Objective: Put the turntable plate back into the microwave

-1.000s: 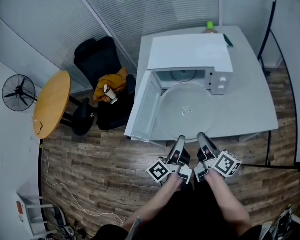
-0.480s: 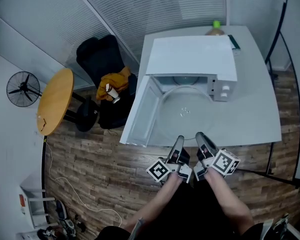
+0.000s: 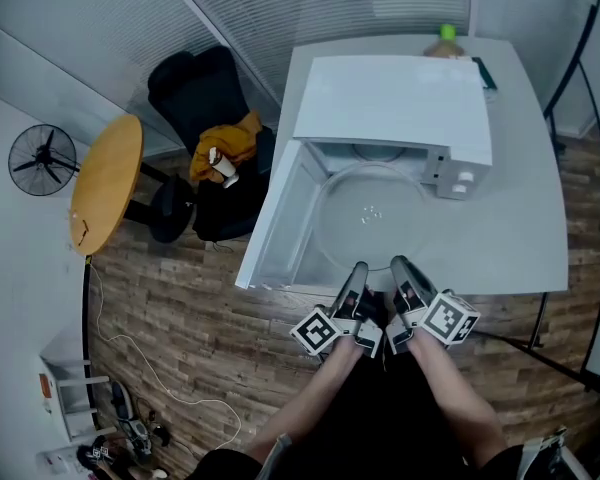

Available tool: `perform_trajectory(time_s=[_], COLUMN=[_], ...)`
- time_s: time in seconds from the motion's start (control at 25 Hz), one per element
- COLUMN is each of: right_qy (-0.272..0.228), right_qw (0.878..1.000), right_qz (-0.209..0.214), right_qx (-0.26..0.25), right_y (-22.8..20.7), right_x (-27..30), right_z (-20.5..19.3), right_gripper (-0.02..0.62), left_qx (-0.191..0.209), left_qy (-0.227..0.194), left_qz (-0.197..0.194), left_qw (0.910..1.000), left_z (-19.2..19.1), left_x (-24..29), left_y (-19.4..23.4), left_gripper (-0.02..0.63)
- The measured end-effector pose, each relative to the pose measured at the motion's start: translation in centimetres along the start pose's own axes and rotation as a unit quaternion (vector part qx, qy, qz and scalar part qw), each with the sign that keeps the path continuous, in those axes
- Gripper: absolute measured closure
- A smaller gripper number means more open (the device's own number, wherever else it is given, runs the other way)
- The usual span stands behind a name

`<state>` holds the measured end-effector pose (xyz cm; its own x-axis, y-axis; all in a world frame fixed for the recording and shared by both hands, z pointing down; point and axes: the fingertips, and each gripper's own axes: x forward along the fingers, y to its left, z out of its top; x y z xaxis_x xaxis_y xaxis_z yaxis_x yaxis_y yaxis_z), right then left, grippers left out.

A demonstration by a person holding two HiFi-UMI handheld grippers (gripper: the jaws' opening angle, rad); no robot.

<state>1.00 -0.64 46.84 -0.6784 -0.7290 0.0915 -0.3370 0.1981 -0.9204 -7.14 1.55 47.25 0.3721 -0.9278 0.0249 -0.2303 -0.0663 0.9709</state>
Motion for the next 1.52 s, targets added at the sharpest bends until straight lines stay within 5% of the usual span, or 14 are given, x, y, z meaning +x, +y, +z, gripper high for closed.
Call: perform_trajectory(time_s=[0.48, 0.92, 1.04, 1.52], right_qy=[-0.012, -0.034, -0.044, -0.069], right_qw=[0.999, 0.997, 0.996, 0.995], right_qz=[-0.043, -0.068, -0.07, -0.07], right_qx=[-0.001, -0.011, -0.017, -0.01], right_y=[-3.9, -6.3, -6.1, -8.3], right_x=[4.4, 9.6, 10.7, 13.8], right_z=[1.6, 3.7, 4.7, 7.0], right_gripper=[0.503, 0.501, 0.5, 0.499], left_qx=[-0.021, 0.006, -0.029, 0.074], left_qy=[0.031, 0.071, 0.073, 0.112], left_qz=[0.0, -0.008, -0.008, -0.027], left_qw=[0.9993, 0.9974, 0.9969, 0.9906], left_z=[2.0, 5.2, 5.5, 7.2], left_x=[5.0, 10.3, 11.4, 15.9], left_y=[3.6, 6.2, 6.4, 7.9], left_gripper=[0.545, 0.541, 0.541, 0.535])
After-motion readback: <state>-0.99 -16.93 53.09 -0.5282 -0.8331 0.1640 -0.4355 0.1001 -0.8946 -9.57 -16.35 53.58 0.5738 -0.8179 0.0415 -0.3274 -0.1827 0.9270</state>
